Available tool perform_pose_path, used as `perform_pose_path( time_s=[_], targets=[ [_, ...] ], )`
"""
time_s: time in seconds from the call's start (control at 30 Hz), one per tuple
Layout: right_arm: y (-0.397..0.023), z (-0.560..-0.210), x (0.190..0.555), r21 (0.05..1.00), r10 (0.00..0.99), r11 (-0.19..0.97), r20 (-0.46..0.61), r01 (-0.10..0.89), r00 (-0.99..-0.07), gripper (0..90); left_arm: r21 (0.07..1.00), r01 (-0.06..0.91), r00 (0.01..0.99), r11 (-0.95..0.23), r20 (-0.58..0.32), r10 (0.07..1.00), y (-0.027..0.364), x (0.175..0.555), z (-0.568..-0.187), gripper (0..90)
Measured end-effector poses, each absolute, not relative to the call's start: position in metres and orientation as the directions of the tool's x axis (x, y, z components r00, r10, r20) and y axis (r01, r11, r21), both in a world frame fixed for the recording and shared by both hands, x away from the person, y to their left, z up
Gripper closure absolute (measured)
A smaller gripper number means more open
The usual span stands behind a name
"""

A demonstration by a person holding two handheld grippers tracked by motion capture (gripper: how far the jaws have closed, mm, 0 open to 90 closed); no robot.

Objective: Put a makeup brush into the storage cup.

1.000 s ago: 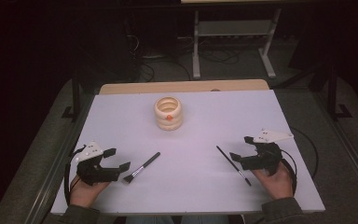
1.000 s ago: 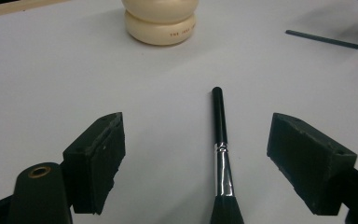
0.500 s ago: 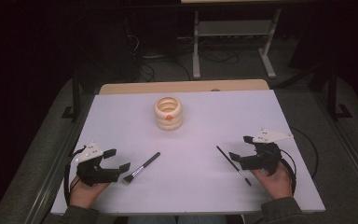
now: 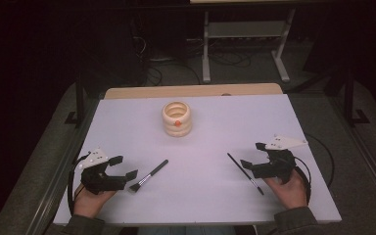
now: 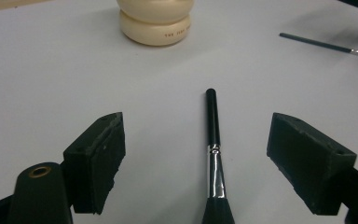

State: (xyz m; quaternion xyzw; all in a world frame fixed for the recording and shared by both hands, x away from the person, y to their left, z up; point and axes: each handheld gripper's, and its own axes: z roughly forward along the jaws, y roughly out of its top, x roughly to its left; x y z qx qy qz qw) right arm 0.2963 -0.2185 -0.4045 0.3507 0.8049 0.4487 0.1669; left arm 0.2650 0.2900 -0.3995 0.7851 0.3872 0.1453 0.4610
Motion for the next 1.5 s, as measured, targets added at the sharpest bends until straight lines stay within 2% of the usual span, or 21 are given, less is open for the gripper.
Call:
perform_pose_path(
  time_s=[0.27, 0.43, 0.53, 0.67, 1.17, 1.5],
  targets=[
    [-0.217, -0.402, 0.297, 0.846, 0.714, 0.347, 0.042, 0.406, -0.698, 14.7, 0.835, 0.467, 0.658, -0.292, -0.108, 0.745, 0.286, 0.268, -0.391, 19.7],
    [-0.216, -0.402, 0.297, 0.843, 0.71, 0.354, 0.04, 0.406, -0.703, 14.7, 0.805, 0.476, 0.677, -0.354, -0.079, 0.732, 0.275, 0.276, -0.389, 22.0],
    [-0.216, -0.401, 0.296, 0.842, 0.713, 0.353, 0.04, 0.408, -0.7, 14.7, 0.782, 0.457, 0.692, -0.423, -0.014, 0.721, 0.266, 0.28, -0.387, 24.2],
    [-0.215, -0.401, 0.297, 0.843, 0.708, 0.358, 0.035, 0.401, -0.706, 14.7, 0.754, 0.461, 0.714, -0.468, -0.003, 0.7, 0.256, 0.287, -0.388, 26.9],
    [-0.213, -0.4, 0.296, 0.84, 0.701, 0.367, 0.032, 0.399, -0.712, 14.7, 0.636, 0.495, 0.77, -0.592, -0.005, 0.638, 0.226, 0.312, -0.395, 38.4],
    [-0.213, -0.4, 0.298, 0.834, 0.697, 0.372, 0.04, 0.408, -0.716, 14.7, 0.567, 0.537, 0.778, -0.625, -0.049, 0.626, 0.217, 0.322, -0.405, 48.4]
  ],
)
